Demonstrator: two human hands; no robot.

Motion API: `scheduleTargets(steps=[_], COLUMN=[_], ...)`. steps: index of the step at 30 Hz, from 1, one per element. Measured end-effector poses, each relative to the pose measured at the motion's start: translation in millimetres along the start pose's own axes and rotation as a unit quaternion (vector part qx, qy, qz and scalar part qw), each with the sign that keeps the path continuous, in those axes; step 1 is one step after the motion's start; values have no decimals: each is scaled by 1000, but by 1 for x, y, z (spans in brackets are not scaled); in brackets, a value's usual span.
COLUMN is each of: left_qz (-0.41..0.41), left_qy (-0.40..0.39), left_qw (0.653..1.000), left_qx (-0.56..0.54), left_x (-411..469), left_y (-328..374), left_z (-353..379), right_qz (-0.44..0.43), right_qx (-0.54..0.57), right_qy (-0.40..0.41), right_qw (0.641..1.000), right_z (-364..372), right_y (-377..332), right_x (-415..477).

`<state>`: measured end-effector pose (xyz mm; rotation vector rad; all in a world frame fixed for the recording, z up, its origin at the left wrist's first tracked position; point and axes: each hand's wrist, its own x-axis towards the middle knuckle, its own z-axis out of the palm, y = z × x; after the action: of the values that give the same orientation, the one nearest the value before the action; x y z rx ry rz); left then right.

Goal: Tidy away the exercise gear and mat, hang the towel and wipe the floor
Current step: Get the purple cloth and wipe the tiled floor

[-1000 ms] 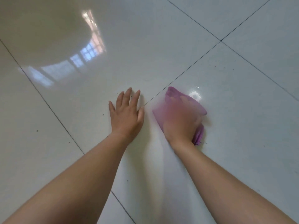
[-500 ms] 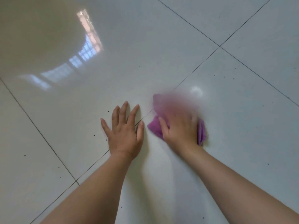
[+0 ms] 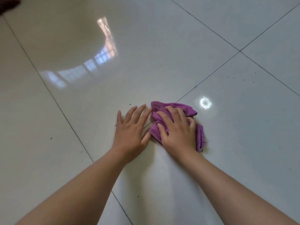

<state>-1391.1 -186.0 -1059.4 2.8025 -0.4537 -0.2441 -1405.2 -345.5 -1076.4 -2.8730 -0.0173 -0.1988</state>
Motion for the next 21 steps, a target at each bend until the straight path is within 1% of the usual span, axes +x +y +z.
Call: scheduleTargets(steps=[1,3,4,6,9,13,14,15,16,18,19,20,21], left_qz=[14,17,7,-40,-94,-104,-103,-104,-104,-101,-101,-102,-103], left_qy=[-7,-11,-7,11,43,49,50,51,50,50,51,49,47], left_qw=[1000,999,999,998,994,993,993,993,993,994,994,993,993], left_qx=[23,43,46,42,33,24,20,13,8,8,10,10,9], left_x=[-6,-10,-7,5,14,15,16,17,17,17,17,17,17], left_y=[-14,-42,-54,-72,-81,-82,-82,-82,-82,-82,-82,-82,-82], left_z=[-4,-13,-16,-19,-18,-19,-19,-19,-18,-16,-16,-17,-17], right_qz=[-1,8,16,27,52,99,100,88,58,-29,-56,-60,-42], right_qx=[2,3,3,2,4,5,2,1,4,5,5,4,5], right_qy=[-3,-7,-8,-1,16,-7,-10,-9,-7,-19,-30,-35,-31], right_qw=[1000,1000,1000,1000,998,995,995,996,998,999,998,998,999], right_z=[0,0,2,8,19,28,29,29,27,21,17,14,14], right_y=[-2,-7,-10,-18,-34,-50,-53,-55,-55,-50,-45,-40,-36], right_x=[-5,-7,-4,9,47,108,116,116,110,84,70,61,60])
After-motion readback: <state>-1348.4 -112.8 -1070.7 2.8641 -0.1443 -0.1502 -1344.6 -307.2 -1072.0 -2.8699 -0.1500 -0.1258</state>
